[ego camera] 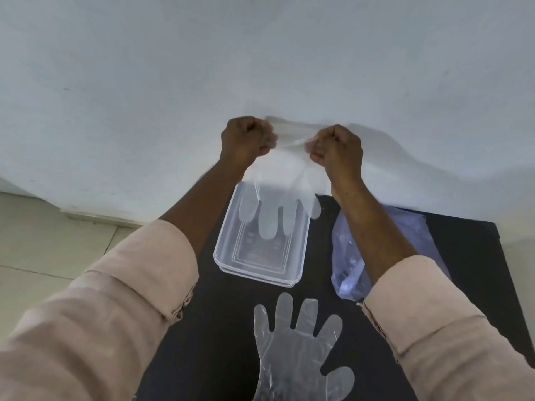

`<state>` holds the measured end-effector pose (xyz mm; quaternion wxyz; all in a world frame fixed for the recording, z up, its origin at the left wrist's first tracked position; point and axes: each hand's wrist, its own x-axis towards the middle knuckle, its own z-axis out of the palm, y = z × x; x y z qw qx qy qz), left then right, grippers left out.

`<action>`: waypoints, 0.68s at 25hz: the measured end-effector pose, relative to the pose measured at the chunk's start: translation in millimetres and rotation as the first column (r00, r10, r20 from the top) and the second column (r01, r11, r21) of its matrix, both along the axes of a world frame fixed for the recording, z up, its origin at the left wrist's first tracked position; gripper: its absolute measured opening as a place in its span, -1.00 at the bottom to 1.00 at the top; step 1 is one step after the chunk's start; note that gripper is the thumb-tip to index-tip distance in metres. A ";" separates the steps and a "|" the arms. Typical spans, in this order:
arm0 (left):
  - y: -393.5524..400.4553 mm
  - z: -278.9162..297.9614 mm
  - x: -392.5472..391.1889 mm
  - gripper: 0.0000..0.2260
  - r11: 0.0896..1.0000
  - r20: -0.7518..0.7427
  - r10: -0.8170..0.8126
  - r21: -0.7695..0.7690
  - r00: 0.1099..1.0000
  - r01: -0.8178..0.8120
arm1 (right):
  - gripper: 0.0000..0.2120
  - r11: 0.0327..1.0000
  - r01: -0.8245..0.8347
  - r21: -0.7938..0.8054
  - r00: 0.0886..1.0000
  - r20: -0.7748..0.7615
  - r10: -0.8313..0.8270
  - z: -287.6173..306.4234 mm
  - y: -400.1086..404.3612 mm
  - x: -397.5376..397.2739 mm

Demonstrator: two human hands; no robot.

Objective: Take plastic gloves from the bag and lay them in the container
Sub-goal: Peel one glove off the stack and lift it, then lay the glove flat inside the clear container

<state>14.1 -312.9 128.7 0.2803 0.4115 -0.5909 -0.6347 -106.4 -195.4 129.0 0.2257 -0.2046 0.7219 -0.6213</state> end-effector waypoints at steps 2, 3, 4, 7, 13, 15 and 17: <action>-4.1 20.4 -2.3 -0.83 0.979 -0.119 0.055 -0.188 0.991 -0.077 | -0.82 0.989 0.038 -0.141 0.967 -0.246 -0.072 14.7 -7.0 3.6; -2.8 29.5 1.2 -0.84 0.960 -0.204 0.042 -0.264 0.978 -0.097 | -0.84 0.975 0.049 -0.219 0.928 -0.352 -0.126 20.1 -5.3 9.3; 0.7 34.2 7.6 -0.84 0.945 -0.267 0.011 -0.313 0.964 -0.098 | -0.85 0.958 0.058 -0.279 0.889 -0.422 -0.177 21.8 -0.7 18.1; 17.1 0.1 31.7 -0.85 0.957 -0.251 -0.076 -0.291 0.965 0.000 | -0.84 0.956 0.037 -0.290 0.881 -0.442 -0.168 -12.9 23.1 47.2; 24.8 -114.7 69.8 -0.84 0.994 0.167 -0.088 -0.047 0.982 0.098 | -0.80 0.983 -0.103 0.149 0.944 -0.297 0.144 -119.5 58.8 75.7; 26.4 -127.3 74.5 -0.83 0.973 0.293 -0.132 -0.147 0.947 0.181 | -0.84 0.970 -0.112 0.216 0.940 -0.293 0.174 -128.1 57.8 78.5; 32.0 -132.3 74.2 -0.81 0.912 0.435 -0.150 -0.287 0.888 0.294 | -0.85 0.943 -0.098 0.319 0.918 -0.337 0.210 -132.3 53.6 80.4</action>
